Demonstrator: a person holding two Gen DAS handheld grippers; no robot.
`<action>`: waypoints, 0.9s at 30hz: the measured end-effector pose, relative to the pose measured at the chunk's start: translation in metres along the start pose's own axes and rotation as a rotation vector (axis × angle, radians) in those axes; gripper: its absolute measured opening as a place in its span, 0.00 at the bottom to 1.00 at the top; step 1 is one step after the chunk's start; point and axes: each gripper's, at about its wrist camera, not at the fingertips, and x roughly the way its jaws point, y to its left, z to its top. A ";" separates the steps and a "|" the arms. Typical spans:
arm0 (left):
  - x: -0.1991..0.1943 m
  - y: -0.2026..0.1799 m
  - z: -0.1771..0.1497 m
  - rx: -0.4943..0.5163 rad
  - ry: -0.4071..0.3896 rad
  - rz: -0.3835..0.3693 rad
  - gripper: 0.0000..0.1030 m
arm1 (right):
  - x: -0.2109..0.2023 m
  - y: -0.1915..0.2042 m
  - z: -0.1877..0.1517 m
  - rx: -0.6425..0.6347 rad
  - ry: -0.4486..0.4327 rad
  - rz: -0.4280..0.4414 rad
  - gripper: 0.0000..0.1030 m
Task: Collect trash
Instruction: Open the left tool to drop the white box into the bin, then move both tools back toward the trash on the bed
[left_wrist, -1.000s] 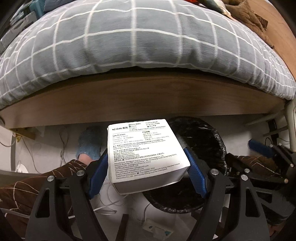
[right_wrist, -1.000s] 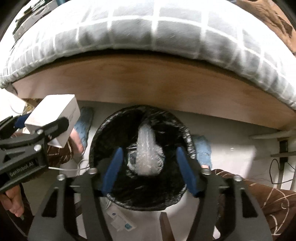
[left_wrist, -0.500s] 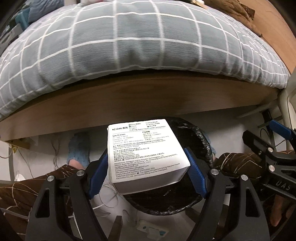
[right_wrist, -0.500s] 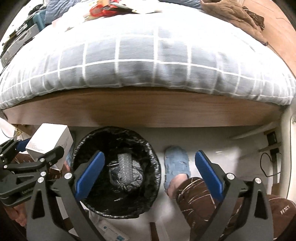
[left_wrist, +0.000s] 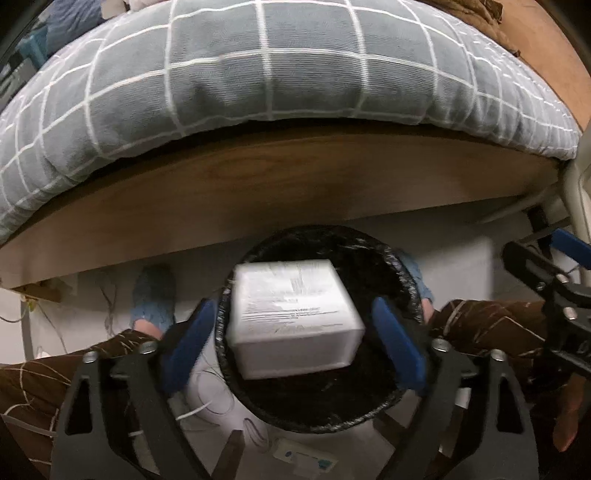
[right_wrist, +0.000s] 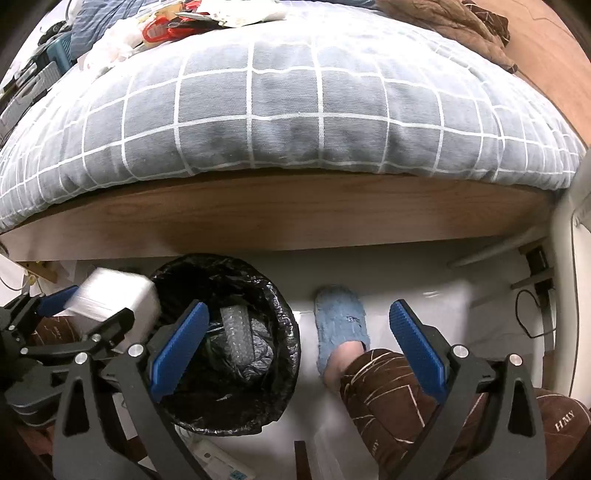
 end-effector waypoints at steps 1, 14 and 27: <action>0.001 0.003 0.000 -0.004 -0.007 0.005 0.91 | 0.001 0.001 0.000 -0.001 0.001 -0.001 0.92; -0.044 0.032 0.024 -0.078 -0.162 0.040 0.94 | -0.046 0.014 0.029 -0.015 -0.157 0.016 0.92; -0.092 0.052 0.060 -0.106 -0.313 0.051 0.94 | -0.083 0.024 0.070 -0.027 -0.307 0.038 0.92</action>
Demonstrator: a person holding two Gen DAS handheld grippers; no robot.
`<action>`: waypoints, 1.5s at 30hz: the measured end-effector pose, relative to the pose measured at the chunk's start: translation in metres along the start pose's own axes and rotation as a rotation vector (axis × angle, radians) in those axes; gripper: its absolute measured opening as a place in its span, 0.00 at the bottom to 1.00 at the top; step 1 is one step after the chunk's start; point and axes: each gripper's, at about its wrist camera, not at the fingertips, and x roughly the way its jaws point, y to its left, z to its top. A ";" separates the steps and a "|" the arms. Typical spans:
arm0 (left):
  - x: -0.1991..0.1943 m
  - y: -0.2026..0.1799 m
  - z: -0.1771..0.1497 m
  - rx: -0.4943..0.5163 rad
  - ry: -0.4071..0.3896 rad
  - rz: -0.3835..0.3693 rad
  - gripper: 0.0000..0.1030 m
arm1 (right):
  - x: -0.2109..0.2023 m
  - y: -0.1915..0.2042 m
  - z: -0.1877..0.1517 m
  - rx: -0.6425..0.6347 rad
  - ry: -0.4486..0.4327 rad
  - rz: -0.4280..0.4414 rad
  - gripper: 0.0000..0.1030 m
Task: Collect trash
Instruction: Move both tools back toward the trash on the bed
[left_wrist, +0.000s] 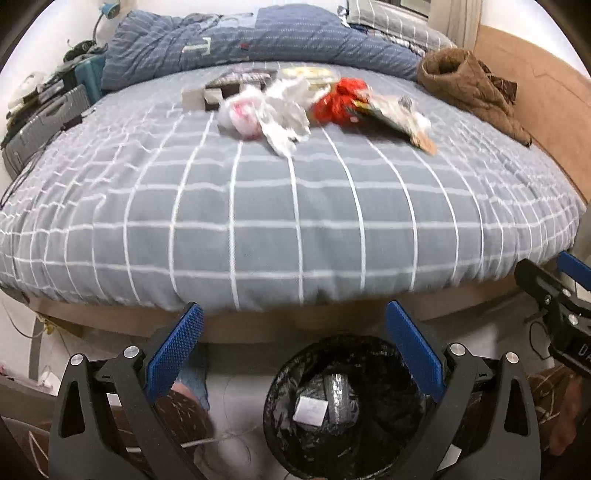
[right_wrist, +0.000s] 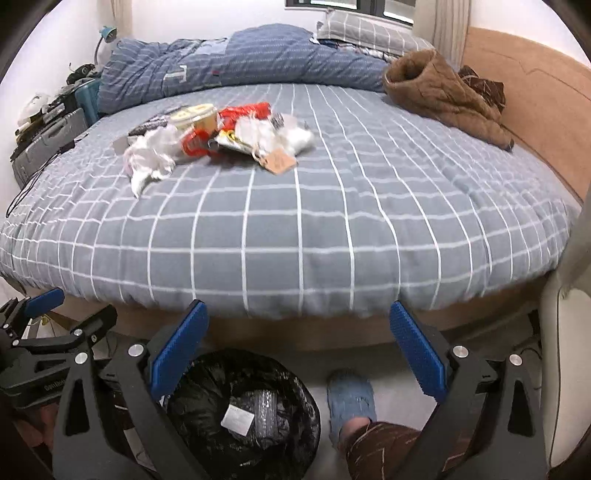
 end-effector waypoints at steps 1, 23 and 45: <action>-0.002 0.002 0.003 -0.003 -0.010 0.004 0.94 | -0.001 0.001 0.001 -0.003 -0.004 0.001 0.92; 0.006 0.028 0.080 -0.054 -0.124 0.033 0.94 | 0.022 0.023 0.063 -0.057 -0.065 0.014 0.92; 0.033 0.052 0.141 -0.072 -0.169 0.059 0.93 | 0.065 0.025 0.130 -0.055 -0.106 0.019 0.92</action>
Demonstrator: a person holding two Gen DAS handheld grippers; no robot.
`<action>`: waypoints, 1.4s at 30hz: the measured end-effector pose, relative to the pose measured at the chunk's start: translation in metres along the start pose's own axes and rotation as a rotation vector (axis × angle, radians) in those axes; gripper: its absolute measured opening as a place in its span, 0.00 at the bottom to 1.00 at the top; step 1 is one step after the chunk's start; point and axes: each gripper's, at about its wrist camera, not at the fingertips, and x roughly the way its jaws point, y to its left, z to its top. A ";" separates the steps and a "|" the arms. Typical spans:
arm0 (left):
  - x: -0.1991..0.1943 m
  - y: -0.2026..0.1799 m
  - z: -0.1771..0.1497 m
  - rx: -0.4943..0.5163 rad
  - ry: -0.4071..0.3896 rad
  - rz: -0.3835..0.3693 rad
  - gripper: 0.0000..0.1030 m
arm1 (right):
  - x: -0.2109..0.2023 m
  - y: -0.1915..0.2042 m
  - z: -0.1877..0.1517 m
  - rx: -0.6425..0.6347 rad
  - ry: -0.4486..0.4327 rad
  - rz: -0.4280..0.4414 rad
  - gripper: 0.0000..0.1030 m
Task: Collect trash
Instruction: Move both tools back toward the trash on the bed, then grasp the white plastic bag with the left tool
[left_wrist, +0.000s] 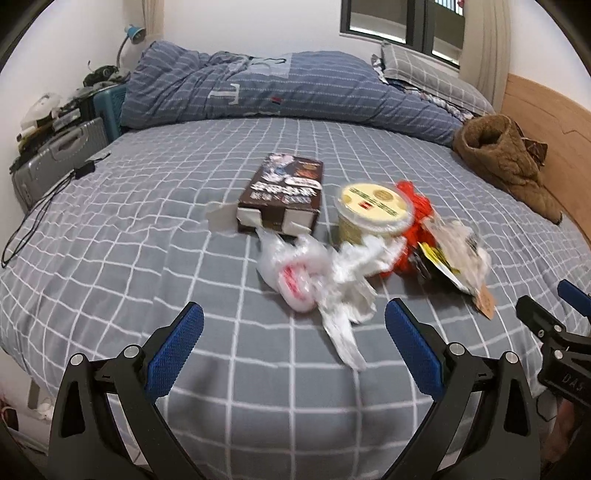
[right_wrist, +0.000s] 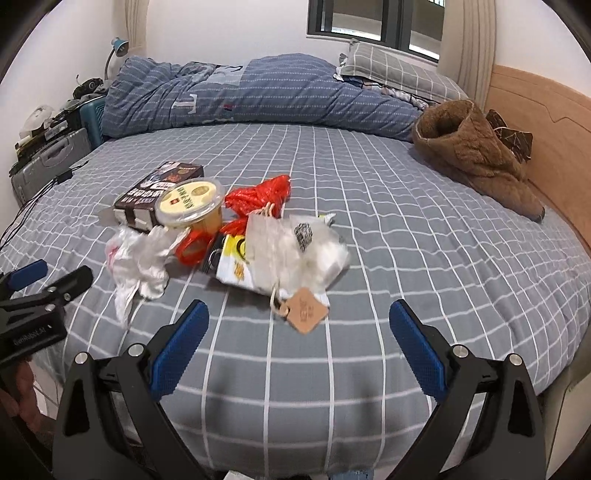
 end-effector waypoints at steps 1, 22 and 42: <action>0.003 0.003 0.003 -0.004 0.000 0.002 0.93 | 0.004 -0.001 0.003 0.001 0.000 0.000 0.92; 0.082 0.022 0.034 -0.007 0.076 -0.004 0.87 | 0.097 -0.012 0.041 0.025 0.110 0.049 0.80; 0.107 -0.002 0.019 -0.015 0.128 -0.150 0.47 | 0.117 -0.011 0.027 0.031 0.192 0.095 0.18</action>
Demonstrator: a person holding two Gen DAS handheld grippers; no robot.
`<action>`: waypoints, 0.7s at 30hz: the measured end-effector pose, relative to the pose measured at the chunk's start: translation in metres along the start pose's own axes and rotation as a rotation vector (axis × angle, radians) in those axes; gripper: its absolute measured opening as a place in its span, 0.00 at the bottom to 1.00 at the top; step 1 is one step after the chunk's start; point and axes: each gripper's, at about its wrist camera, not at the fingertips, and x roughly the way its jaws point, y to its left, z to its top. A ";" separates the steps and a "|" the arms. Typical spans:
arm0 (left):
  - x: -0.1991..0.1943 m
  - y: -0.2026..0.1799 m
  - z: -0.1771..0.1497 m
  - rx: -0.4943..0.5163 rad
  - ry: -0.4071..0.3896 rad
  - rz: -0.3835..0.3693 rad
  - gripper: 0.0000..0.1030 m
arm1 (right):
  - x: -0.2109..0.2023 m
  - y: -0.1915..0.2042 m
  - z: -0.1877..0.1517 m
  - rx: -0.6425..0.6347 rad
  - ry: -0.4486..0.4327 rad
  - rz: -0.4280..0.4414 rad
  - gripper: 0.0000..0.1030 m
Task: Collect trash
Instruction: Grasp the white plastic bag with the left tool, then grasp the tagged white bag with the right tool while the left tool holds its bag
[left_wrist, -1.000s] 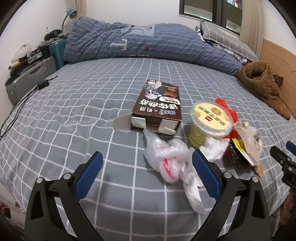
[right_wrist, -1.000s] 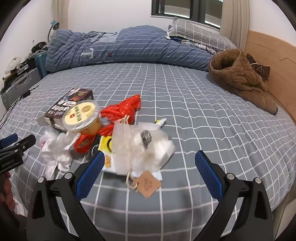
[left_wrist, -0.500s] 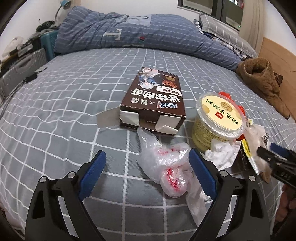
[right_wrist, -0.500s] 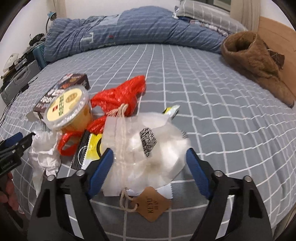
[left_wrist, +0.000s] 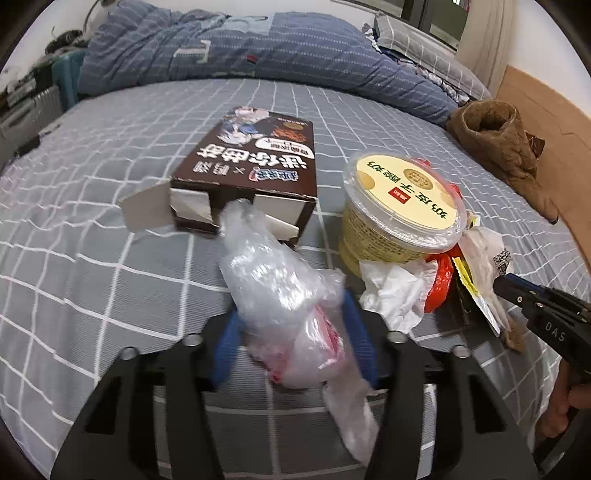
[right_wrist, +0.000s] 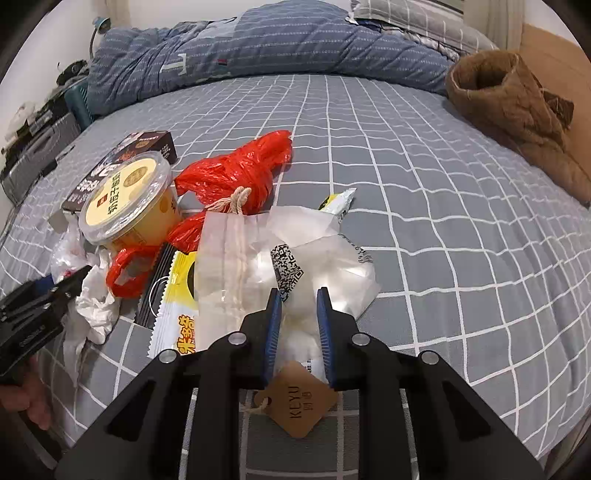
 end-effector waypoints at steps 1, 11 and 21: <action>0.000 -0.001 0.000 -0.001 -0.002 0.002 0.47 | 0.000 0.000 0.000 0.001 0.000 0.000 0.18; -0.018 0.005 0.005 -0.014 -0.030 0.036 0.46 | -0.012 -0.005 0.003 0.018 -0.030 0.002 0.05; -0.037 0.010 0.009 -0.004 -0.057 0.068 0.46 | -0.026 -0.003 0.004 0.012 -0.057 0.001 0.02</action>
